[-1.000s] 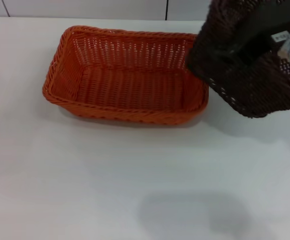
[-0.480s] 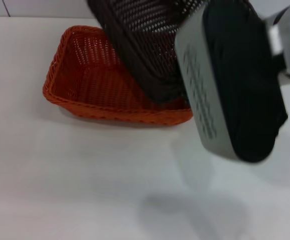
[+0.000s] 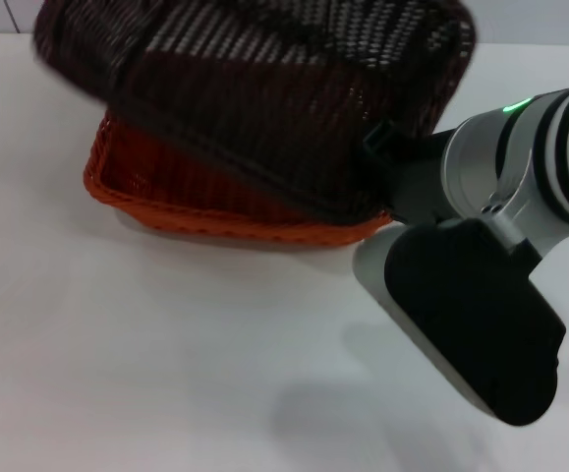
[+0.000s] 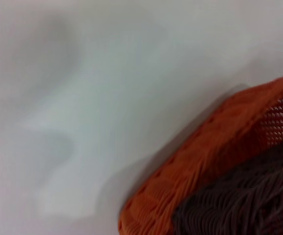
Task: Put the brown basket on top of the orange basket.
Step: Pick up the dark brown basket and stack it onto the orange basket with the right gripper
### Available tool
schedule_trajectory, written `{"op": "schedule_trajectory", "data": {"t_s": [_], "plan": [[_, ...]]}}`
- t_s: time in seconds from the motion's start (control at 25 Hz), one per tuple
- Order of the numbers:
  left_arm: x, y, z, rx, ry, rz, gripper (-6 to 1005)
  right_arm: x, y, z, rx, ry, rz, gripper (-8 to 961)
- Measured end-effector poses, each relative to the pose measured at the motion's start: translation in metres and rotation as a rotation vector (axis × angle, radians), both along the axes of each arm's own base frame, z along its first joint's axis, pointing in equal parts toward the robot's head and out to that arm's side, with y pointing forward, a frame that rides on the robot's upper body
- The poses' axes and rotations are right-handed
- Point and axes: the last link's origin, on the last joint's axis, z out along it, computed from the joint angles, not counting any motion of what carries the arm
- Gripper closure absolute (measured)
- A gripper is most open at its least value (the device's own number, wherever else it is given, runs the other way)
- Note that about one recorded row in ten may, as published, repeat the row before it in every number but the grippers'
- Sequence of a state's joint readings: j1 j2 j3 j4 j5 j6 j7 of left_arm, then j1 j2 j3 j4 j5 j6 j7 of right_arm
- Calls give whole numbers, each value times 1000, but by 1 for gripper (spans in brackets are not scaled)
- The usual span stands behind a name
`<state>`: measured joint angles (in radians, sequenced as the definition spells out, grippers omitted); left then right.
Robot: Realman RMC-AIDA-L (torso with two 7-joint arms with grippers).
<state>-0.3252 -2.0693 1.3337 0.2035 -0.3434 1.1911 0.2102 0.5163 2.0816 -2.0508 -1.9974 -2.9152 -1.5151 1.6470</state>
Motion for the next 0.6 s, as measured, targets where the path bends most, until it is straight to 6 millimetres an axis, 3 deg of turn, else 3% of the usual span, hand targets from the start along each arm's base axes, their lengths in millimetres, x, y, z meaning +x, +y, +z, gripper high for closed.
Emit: {"op": "schedule_trajectory", "data": {"t_s": [0.28, 0.6], "plan": [[-1, 0, -1, -4, -23, -4, 225, 10, 8, -10, -14, -25, 38, 797], [-2, 1, -3, -14, -29, 6, 225, 2, 20, -2, 53, 78, 61, 797]]}}
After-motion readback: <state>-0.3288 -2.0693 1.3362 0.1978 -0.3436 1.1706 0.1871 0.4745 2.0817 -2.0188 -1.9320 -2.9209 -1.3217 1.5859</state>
